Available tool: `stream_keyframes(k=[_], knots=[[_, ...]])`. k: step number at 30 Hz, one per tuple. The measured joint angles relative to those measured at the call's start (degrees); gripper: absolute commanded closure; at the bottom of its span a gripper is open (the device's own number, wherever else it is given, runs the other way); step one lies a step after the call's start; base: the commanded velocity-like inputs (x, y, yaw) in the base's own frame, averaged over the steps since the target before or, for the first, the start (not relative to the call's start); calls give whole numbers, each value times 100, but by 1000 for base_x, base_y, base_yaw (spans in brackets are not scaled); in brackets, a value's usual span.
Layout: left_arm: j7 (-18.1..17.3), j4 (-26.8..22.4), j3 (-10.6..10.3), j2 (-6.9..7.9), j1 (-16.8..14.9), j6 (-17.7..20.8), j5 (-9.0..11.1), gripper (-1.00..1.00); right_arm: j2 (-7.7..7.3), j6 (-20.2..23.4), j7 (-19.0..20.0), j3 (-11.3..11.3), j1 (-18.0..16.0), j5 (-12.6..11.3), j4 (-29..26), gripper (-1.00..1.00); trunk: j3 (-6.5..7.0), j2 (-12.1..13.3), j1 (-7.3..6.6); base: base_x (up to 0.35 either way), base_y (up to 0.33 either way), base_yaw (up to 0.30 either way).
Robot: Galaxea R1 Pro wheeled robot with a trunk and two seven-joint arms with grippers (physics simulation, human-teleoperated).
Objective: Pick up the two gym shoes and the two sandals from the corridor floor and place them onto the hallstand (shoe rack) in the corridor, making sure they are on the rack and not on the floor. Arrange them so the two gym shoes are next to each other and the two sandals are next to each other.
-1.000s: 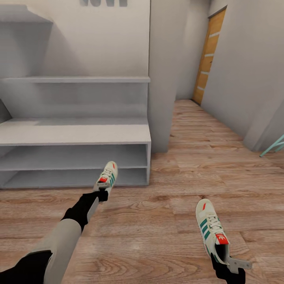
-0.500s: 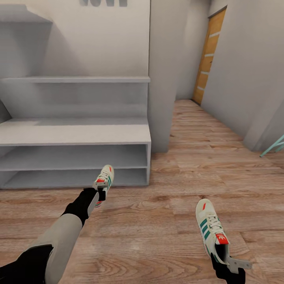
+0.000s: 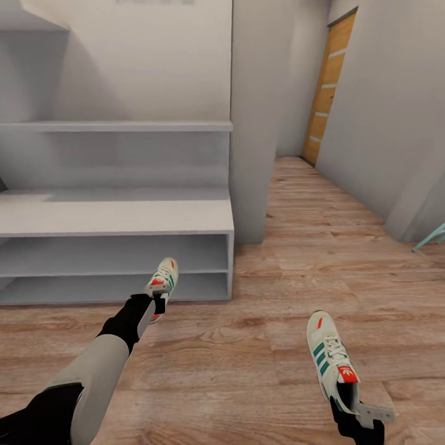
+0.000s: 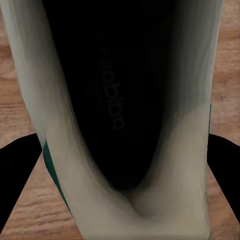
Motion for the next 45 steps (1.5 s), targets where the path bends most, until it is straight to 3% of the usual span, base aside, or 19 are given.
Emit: stream_keyframes(k=[45], knots=[[4, -203, 33, 9, 43, -3, 1, 100, 0, 0, 0, 0, 0, -6, 0, 100, -36, 0, 0, 210, 0, 26]])
